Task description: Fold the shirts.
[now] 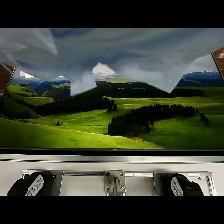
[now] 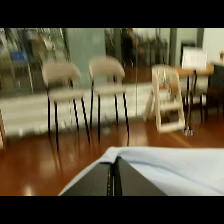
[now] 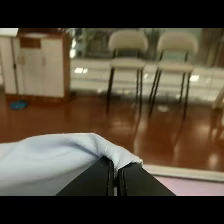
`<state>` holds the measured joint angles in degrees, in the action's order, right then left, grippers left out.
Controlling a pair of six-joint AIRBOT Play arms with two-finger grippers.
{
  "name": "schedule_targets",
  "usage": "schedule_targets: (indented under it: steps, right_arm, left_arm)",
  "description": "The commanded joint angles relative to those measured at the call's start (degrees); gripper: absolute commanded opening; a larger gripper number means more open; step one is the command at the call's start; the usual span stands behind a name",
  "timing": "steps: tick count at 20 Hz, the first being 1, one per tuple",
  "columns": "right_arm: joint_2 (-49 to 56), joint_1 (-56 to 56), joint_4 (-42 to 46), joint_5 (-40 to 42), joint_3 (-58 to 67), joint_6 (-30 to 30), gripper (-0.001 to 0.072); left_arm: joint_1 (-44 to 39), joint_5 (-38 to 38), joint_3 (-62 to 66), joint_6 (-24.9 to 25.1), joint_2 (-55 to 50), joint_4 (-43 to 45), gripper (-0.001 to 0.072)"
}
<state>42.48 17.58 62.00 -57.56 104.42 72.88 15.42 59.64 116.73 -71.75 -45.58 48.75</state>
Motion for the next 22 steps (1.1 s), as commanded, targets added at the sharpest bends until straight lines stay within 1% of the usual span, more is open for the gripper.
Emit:
schedule_targets:
  steps: [1,3,5,9,11,13,14,15,16,17,18,20,22]
  right_arm:
    - [-8.5,0.0,11.0,-3.6,3.1,3.7,0.0057]
    - [-10.5,0.0,15.2,-10.0,3.1,4.0,0.0057]
    - [-10.7,0.0,18.1,-16.2,3.1,4.0,0.0057]
    - [-8.0,0.0,17.4,-25.8,3.1,4.2,0.0057]
    - [-5.0,0.0,18.1,-34.1,2.6,5.5,0.0057]
    - [-1.7,0.0,18.7,-42.8,-2.0,8.7,0.0057]
    - [-0.3,0.0,18.7,-45.4,-6.4,9.5,0.0057]
    - [0.7,0.0,18.7,-45.5,-12.0,9.8,0.0056]
    - [1.6,0.0,18.7,-43.4,-17.9,9.8,0.0057]
    - [2.7,0.0,18.9,-38.8,-24.5,9.9,0.0057]
    - [4.1,0.0,18.7,-33.0,-30.2,9.9,0.0057]
    - [9.2,-0.1,17.0,-19.1,-38.6,10.0,0.0056]
    - [17.8,-0.3,9.5,-7.3,-40.2,9.8,0.0056]
  left_arm:
    - [0.0,2.4,5.4,-7.0,6.8,11.5,0.0033]
    - [0.0,10.6,5.4,-7.0,8.5,17.3,0.0033]
    - [0.0,16.7,5.0,-7.0,9.0,20.5,0.0034]
    - [0.0,17.7,0.7,-6.7,9.1,20.2,0.0033]
    - [0.0,19.7,-4.0,-6.7,9.1,19.4,0.0034]
    - [0.0,22.1,-11.3,-6.3,9.0,19.2,0.0034]
    - [0.0,22.3,-16.1,-6.3,8.9,19.2,0.0034]
    - [0.0,22.1,-21.0,-6.3,8.7,19.2,0.0034]
    - [0.0,21.6,-26.5,-6.3,8.2,19.2,0.0034]
    - [0.0,19.7,-32.9,-6.3,7.2,19.2,0.0033]
    - [0.0,16.4,-39.0,-6.3,6.0,19.2,0.0034]
    - [-0.1,5.9,-50.4,-6.3,1.2,18.1,0.0034]
    - [-0.4,-3.5,-55.6,-6.1,-6.8,11.6,0.0034]
